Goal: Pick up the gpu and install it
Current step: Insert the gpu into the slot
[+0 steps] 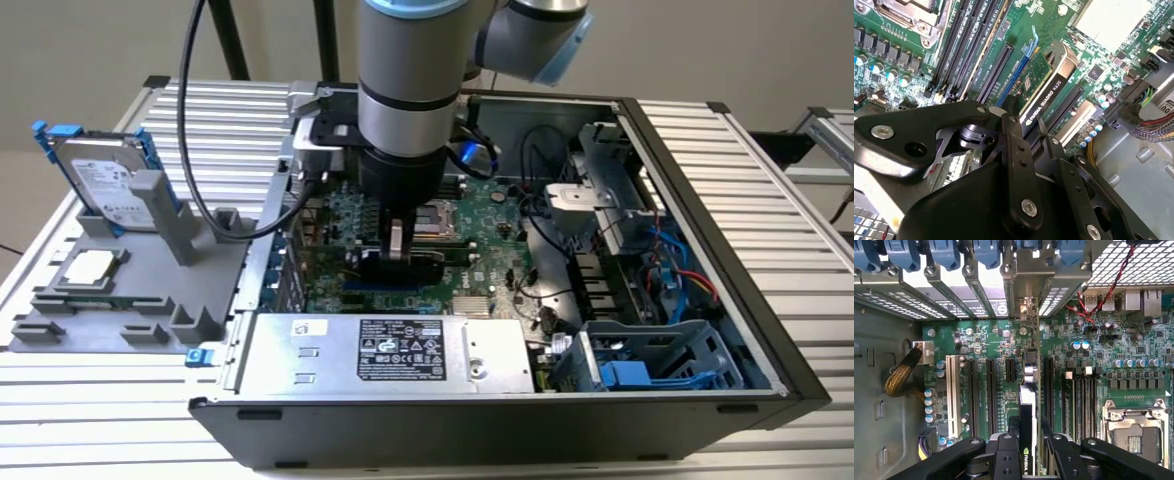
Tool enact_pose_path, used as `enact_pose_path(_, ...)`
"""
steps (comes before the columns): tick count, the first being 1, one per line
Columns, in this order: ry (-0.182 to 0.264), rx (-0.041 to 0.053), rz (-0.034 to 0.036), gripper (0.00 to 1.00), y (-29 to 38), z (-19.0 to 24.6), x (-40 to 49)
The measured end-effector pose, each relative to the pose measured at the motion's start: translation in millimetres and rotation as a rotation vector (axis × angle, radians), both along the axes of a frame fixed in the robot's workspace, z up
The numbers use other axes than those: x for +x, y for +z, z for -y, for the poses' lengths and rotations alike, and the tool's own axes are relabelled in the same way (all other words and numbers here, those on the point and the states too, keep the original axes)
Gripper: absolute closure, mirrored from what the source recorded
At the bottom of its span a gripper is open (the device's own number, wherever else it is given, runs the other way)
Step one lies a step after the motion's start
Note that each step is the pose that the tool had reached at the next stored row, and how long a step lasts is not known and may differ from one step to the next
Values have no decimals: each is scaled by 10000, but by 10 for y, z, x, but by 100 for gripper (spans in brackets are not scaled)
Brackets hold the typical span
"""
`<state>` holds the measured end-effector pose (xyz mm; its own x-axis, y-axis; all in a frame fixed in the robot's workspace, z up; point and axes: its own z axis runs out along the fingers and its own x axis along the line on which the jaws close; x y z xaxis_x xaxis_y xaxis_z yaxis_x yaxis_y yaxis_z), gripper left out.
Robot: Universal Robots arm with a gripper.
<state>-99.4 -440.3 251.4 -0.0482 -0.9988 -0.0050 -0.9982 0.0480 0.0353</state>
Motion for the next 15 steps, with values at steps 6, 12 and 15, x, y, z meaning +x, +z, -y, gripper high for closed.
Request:
enact_pose_path(6,1,1,0,100,-5,0,0)
enact_pose_path(12,0,0,0,100,-5,0,0)
enact_pose_path(15,0,-1,0,100,-5,0,0)
